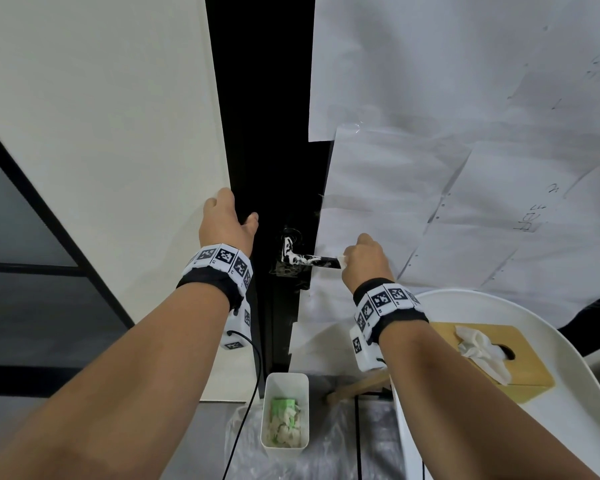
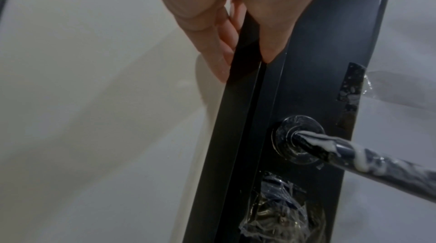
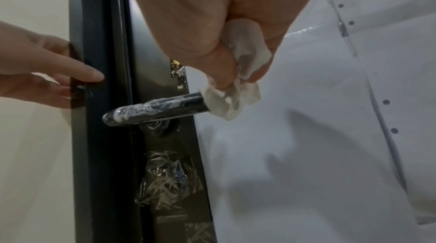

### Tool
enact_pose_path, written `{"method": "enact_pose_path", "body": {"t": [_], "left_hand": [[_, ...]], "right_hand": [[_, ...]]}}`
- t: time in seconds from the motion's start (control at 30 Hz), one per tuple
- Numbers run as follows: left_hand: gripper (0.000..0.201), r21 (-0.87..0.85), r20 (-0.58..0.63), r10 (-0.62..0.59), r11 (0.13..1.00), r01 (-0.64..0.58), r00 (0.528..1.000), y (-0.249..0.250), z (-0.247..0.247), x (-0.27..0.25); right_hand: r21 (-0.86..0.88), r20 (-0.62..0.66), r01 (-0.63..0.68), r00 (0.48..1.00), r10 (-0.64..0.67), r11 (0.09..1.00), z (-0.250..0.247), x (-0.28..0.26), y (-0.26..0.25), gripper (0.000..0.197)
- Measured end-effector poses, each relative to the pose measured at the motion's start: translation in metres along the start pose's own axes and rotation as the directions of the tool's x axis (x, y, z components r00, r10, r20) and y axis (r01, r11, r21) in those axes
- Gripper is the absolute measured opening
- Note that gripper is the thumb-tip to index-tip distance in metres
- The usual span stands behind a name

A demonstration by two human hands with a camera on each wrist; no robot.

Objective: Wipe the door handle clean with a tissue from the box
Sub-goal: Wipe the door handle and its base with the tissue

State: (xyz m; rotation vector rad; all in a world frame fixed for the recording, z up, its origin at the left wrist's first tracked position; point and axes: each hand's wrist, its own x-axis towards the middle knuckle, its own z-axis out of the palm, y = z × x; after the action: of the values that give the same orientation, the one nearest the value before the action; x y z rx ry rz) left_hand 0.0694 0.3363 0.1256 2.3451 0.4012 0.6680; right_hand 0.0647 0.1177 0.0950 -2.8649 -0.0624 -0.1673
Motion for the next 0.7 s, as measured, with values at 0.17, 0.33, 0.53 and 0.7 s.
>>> {"method": "enact_pose_path", "body": {"t": [0.17, 0.33, 0.53, 0.7], "left_hand": [[0.032, -0.003, -0.001, 0.006, 1.000, -0.006, 1.000, -0.001, 0.000, 0.000], [0.032, -0.001, 0.002, 0.009, 1.000, -0.009, 1.000, 0.000, -0.001, 0.000], [0.032, 0.006, 0.000, 0.005, 1.000, -0.005, 1.000, -0.001, 0.001, 0.000], [0.033, 0.010, -0.001, -0.002, 1.000, 0.002, 1.000, 0.000, 0.001, 0.000]], "right_hand": [[0.023, -0.004, 0.121, 0.993, -0.121, 0.992, 0.010, -0.004, -0.010, 0.031], [0.035, -0.060, 0.012, 0.998, -0.010, 0.999, 0.010, -0.004, 0.006, 0.020], [0.141, 0.055, -0.162, 0.986, 0.156, 0.977, 0.007, -0.002, 0.010, 0.019], [0.253, 0.125, -0.299, 0.953, 0.275, 0.920, 0.011, -0.006, 0.009, 0.023]]}}
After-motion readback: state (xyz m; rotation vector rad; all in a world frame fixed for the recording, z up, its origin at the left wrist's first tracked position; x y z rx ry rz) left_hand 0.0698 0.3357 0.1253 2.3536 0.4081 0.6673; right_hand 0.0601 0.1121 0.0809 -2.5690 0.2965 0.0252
